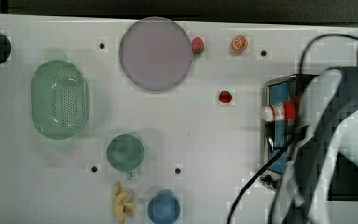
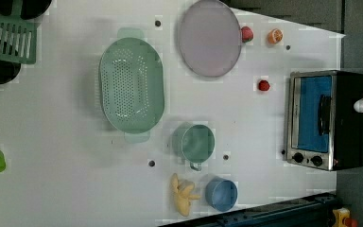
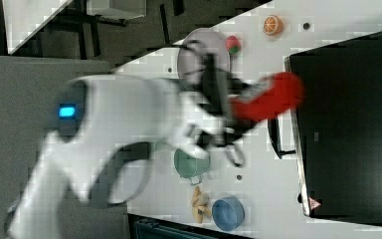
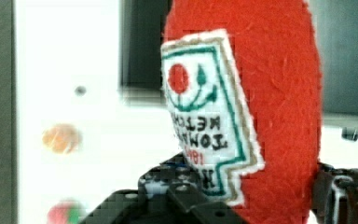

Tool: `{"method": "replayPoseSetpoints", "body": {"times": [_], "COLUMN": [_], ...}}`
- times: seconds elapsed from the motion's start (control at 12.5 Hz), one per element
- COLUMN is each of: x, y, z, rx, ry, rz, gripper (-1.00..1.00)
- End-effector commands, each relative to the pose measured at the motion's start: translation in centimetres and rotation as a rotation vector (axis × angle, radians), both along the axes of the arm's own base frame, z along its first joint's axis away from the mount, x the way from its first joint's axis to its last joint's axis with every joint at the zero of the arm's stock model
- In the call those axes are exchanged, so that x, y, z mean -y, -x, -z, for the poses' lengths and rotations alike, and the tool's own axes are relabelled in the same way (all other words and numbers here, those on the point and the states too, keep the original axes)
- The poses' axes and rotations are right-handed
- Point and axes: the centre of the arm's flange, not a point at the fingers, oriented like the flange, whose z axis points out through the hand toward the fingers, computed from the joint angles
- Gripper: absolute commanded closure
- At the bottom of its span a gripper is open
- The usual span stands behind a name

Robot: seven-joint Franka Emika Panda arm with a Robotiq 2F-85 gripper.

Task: Pick Ketchup from oven and place it on table.

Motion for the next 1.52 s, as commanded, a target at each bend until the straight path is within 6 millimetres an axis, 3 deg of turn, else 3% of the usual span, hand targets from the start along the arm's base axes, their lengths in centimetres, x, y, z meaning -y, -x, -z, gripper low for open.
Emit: {"method": "replayPoseSetpoints", "body": {"times": [0.08, 0.24, 0.48, 0.8, 1.12, 1.52], "x": [-10.4, -15.1, -20.9, -26.1, -30.3, -29.6], "y": [-4.0, -4.6, -5.1, -5.1, -3.9, -0.7], "z": [-6.5, -6.9, -6.0, -2.9, 4.0, 14.1], "rx": [0.11, 0.094, 0.034, -0.04, -0.107, -0.145], "ry": [0.015, -0.015, -0.05, -0.036, -0.014, -0.014], "rz": [-0.207, -0.288, -0.391, -0.487, -0.566, -0.549], "gripper": [-0.27, -0.27, -0.27, -0.27, -0.27, -0.27]}}
